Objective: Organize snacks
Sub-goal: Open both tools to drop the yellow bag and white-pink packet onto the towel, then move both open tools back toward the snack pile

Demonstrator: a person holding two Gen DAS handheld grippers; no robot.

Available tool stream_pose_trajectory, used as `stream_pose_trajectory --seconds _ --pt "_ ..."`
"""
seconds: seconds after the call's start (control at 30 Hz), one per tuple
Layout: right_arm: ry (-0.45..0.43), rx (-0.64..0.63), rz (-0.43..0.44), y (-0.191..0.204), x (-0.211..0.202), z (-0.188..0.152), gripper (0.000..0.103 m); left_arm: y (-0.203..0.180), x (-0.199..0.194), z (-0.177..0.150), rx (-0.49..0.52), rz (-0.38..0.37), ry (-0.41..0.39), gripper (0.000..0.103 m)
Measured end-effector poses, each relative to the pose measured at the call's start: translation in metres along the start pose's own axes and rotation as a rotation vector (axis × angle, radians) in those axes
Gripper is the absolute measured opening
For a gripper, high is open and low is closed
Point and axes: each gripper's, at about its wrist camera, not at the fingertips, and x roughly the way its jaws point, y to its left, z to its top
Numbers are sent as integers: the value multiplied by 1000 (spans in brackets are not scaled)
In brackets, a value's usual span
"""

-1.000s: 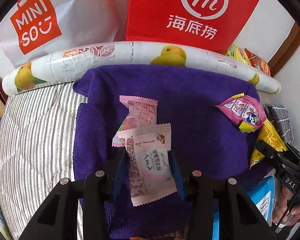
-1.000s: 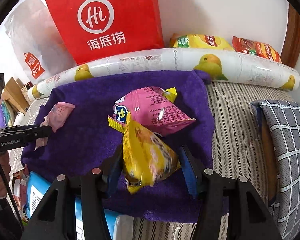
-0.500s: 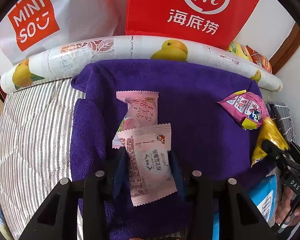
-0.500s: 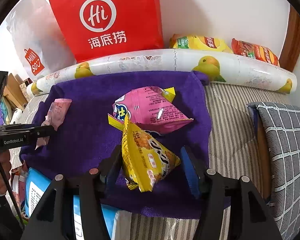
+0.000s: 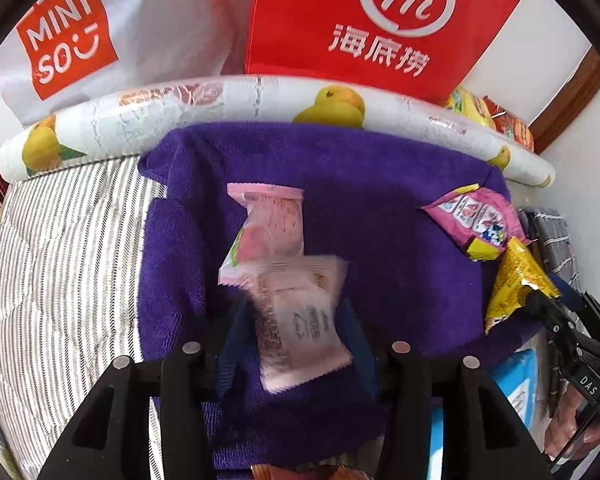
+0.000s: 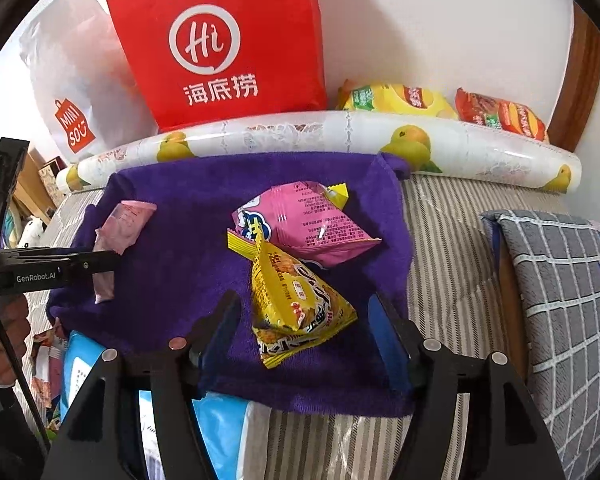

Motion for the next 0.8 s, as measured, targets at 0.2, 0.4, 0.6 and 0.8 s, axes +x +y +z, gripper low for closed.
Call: stream_pose_trajectory --seconds 0.2,0.4,0.6,0.8 --pt "-27 18 4 7 -27 -5 66 3 -28 -4 -5 -12 -45 55" --pt "-38 10 38 26 -56 -20 66 12 -63 -20 -14 -4 -84 56" --pt "-46 -7 67 48 -81 -43 66 24 -92 -48 -20 15 -105 56" --pt "-37 -30 93 66 -97 -76 66 36 -109 -79 -46 30 -116 56"
